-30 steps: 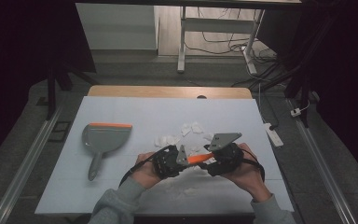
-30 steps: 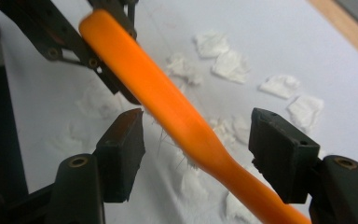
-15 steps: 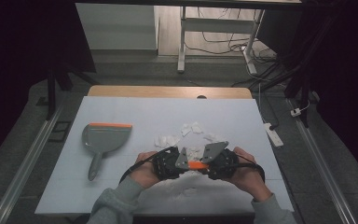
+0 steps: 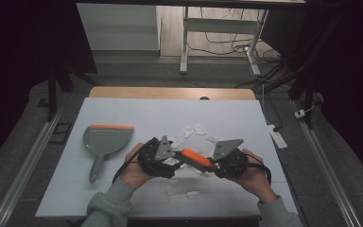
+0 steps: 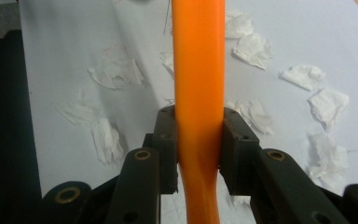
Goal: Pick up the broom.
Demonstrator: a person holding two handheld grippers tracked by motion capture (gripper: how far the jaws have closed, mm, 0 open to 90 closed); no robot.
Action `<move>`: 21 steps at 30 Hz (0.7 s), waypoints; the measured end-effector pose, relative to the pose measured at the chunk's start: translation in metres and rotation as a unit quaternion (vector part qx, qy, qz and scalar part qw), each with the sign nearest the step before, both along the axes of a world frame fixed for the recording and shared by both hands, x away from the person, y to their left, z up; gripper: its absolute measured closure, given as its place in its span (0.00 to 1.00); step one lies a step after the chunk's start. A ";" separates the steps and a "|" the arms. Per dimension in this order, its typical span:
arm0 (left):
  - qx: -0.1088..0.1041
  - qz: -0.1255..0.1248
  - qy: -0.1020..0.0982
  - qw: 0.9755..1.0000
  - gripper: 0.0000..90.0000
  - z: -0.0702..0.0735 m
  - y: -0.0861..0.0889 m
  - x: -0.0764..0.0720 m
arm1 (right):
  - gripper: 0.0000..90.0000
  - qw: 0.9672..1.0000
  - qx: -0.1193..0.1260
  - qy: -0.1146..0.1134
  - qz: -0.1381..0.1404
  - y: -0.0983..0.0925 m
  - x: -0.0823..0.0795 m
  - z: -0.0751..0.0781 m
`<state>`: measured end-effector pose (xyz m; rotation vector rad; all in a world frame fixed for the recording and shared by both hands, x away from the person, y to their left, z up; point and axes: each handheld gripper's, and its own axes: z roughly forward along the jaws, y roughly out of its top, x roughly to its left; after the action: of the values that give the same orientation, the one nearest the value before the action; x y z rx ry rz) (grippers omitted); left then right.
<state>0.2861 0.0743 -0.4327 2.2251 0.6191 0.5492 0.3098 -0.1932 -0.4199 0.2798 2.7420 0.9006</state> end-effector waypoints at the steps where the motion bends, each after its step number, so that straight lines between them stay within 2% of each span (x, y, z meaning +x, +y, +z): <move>1: -0.008 0.011 0.006 1.000 0.27 -0.001 0.007 0.000 | 0.79 1.000 0.007 0.000 -0.007 -0.002 0.001 -0.001; 3: -0.026 0.028 0.014 0.999 0.26 -0.004 0.020 -0.003 | 0.79 1.000 0.019 0.002 -0.018 -0.007 0.004 -0.001; 7: -0.032 0.072 0.025 0.997 0.26 -0.017 0.048 -0.010 | 0.79 0.998 0.042 0.004 -0.040 -0.015 0.009 0.000; 10: -0.047 0.113 0.032 0.992 0.26 -0.028 0.066 -0.010 | 0.79 0.997 0.060 0.008 -0.056 -0.021 0.013 0.000; 12: -0.047 0.133 0.030 0.989 0.26 -0.033 0.076 -0.012 | 0.79 0.995 0.067 0.004 -0.069 -0.024 0.014 0.000; 17: -0.052 0.166 0.031 0.984 0.26 -0.039 0.101 -0.018 | 0.79 0.991 0.087 0.000 -0.099 -0.035 0.018 0.001; 21: -0.056 0.194 0.038 0.979 0.27 -0.048 0.121 -0.025 | 0.79 0.988 0.096 0.002 -0.121 -0.044 0.022 0.001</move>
<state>0.2608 0.1951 -0.4803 2.0333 1.1091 0.6075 0.3319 -0.2370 -0.4189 0.6364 2.5531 1.0952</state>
